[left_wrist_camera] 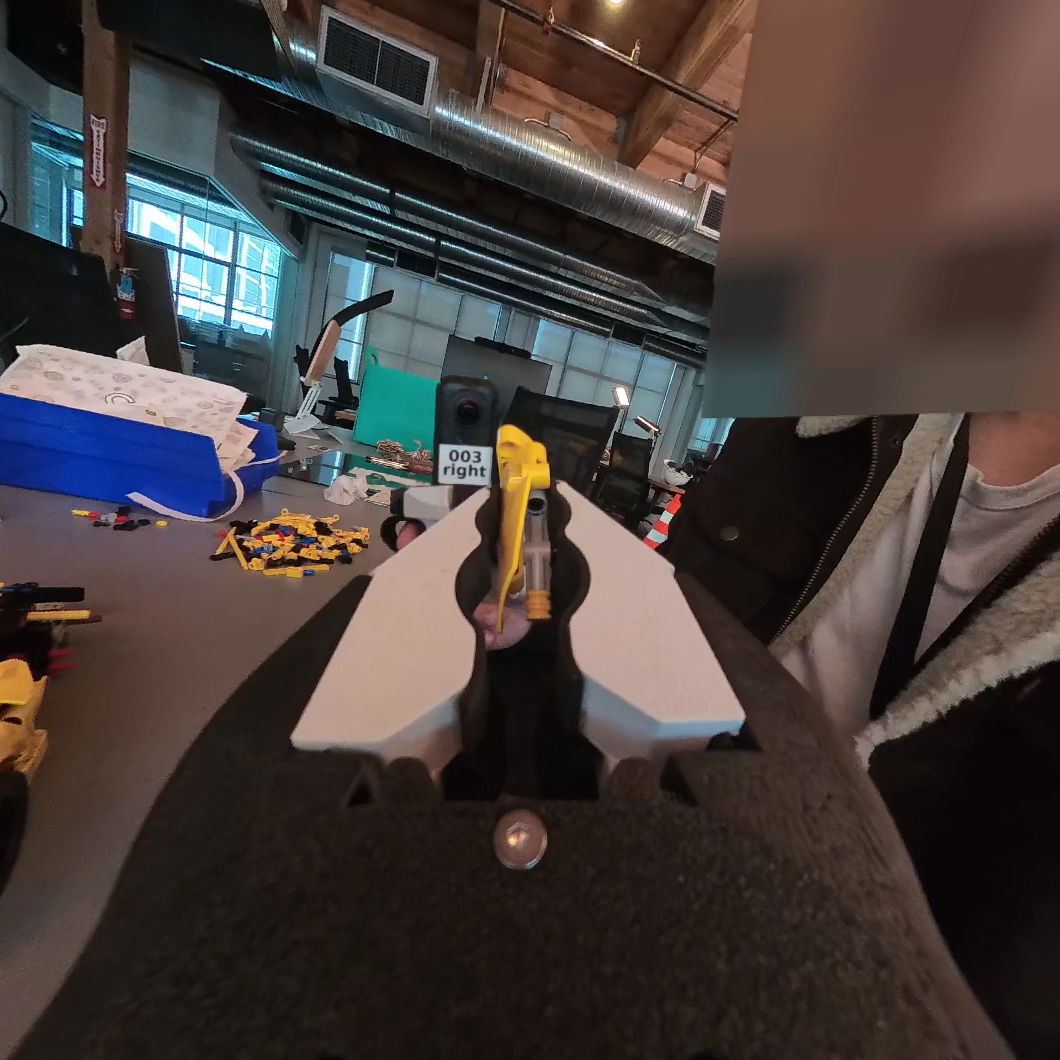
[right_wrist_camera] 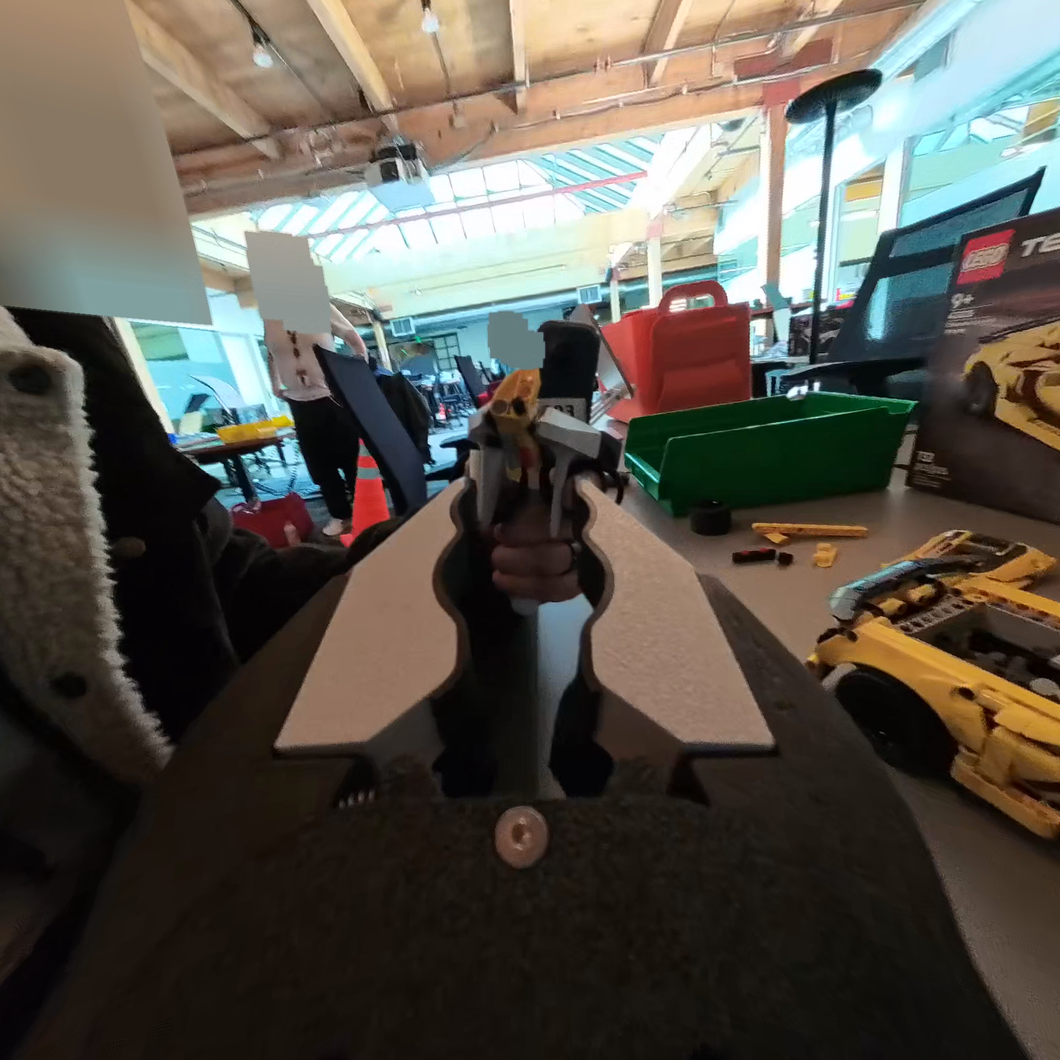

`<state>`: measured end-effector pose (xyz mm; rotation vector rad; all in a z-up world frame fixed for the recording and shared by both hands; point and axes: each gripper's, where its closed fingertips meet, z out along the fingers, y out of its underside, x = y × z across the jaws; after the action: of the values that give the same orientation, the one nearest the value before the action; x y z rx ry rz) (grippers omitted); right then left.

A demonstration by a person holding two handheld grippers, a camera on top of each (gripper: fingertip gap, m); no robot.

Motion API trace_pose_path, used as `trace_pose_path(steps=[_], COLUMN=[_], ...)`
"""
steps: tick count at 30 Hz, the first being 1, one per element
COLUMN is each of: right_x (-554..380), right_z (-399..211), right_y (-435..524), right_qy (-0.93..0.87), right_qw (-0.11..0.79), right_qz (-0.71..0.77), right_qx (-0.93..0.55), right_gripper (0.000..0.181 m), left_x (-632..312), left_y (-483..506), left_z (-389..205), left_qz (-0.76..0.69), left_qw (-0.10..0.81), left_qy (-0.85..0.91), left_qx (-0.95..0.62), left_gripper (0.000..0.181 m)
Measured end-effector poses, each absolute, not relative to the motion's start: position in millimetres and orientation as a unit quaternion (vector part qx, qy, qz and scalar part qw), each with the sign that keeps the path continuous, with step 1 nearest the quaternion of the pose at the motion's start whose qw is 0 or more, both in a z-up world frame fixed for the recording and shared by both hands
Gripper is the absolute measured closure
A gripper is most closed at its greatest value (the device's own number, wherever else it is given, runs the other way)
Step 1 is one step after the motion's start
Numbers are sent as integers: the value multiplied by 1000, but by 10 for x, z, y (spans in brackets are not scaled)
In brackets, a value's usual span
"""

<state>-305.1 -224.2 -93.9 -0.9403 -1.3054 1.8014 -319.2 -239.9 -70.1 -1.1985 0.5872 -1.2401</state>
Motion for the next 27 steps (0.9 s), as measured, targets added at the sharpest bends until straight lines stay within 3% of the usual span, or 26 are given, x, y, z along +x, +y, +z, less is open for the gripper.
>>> trace_pose_path(steps=[3, 7, 10, 16, 18, 27], right_x=[-3037, -2996, -3015, -3059, -3026, -3015], right_z=[-957, -906, -973, -1046, -1022, -1100], right_y=[-2285, -2354, -2361, -2283, -2279, -2134], right_qy=[-517, -494, -512, -518, -512, -490], right_qw=[352, 363, 377, 394, 392, 316], right_qz=[691, 711, 687, 661, 669, 696], right_qx=[-363, -345, -353, -373, -368, -420], right_gripper=[145, 122, 137, 148, 163, 178], left_x=[-3176, -3146, -3127, -3009, -2978, -2945], left_y=[-2393, -2386, -2369, -2296, -2280, -2218], left_z=[-717, -747, -782, -972, -1024, -1123], left_qz=[-538, -537, -533, -499, -492, -489], left_qw=[610, 604, 599, 579, 572, 553], left_qy=[256, 260, 262, 281, 286, 277], left_qx=[-523, -529, -537, -580, -591, -615], left_gripper=[166, 166, 166, 166, 166, 166])
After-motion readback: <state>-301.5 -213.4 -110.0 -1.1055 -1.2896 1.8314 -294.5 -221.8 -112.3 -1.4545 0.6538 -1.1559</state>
